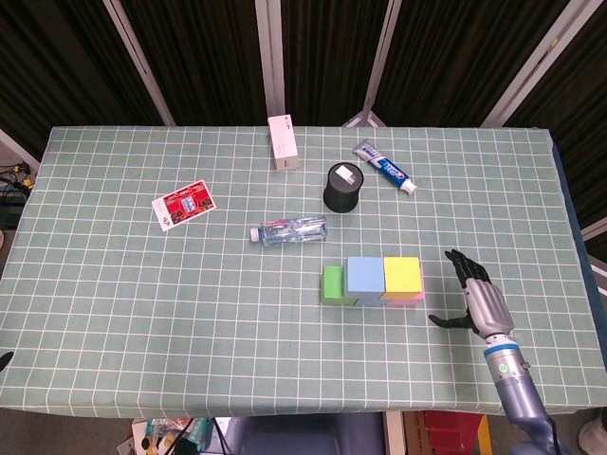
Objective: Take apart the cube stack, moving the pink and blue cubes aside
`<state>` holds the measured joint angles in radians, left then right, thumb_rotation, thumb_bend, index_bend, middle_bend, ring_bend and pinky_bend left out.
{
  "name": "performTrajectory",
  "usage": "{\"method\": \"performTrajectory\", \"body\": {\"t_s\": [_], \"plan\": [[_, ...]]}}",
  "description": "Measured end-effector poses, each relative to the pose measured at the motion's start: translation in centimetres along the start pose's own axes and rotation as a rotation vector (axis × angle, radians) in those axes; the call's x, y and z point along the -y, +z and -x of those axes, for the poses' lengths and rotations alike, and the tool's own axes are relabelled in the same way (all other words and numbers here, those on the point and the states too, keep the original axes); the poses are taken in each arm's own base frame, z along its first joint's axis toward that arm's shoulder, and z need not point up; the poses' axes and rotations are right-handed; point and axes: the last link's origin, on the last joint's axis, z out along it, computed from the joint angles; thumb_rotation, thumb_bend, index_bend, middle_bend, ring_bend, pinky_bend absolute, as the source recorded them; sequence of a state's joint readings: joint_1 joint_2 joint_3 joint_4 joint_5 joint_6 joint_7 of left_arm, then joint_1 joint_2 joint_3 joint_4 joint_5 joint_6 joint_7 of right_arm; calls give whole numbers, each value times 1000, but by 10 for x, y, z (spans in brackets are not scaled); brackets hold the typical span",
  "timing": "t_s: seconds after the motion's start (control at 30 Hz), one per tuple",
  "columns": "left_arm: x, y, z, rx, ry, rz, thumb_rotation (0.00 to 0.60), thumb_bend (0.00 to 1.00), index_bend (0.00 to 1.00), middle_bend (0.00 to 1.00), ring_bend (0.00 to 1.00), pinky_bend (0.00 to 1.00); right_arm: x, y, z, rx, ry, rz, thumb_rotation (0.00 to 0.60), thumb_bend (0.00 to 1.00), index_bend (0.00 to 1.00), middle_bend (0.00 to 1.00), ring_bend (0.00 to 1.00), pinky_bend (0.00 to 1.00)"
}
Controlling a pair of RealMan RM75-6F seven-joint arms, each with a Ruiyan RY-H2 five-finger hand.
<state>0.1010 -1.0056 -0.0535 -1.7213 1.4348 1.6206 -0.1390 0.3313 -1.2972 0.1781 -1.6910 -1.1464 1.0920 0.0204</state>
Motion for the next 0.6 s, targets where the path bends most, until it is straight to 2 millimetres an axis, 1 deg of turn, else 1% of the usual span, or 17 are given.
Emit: {"method": "performTrajectory", "body": {"t_s": [0.13, 0.37, 0.6], "plan": [[0, 0, 0, -3, 0, -2, 600, 183, 158, 0, 0, 0, 4, 7, 9, 27, 12, 0, 600, 129, 20, 0, 0, 0], [0, -2, 0, -3, 4, -3, 600, 183, 160, 0, 0, 0, 13, 16, 15, 40, 50, -25, 600, 129, 36, 2, 0, 0], [1, -3, -2, -11, -2, -10, 600, 183, 162, 0, 0, 0, 24, 31, 24, 60, 44, -63, 600, 129, 55, 51, 0, 0]]}}
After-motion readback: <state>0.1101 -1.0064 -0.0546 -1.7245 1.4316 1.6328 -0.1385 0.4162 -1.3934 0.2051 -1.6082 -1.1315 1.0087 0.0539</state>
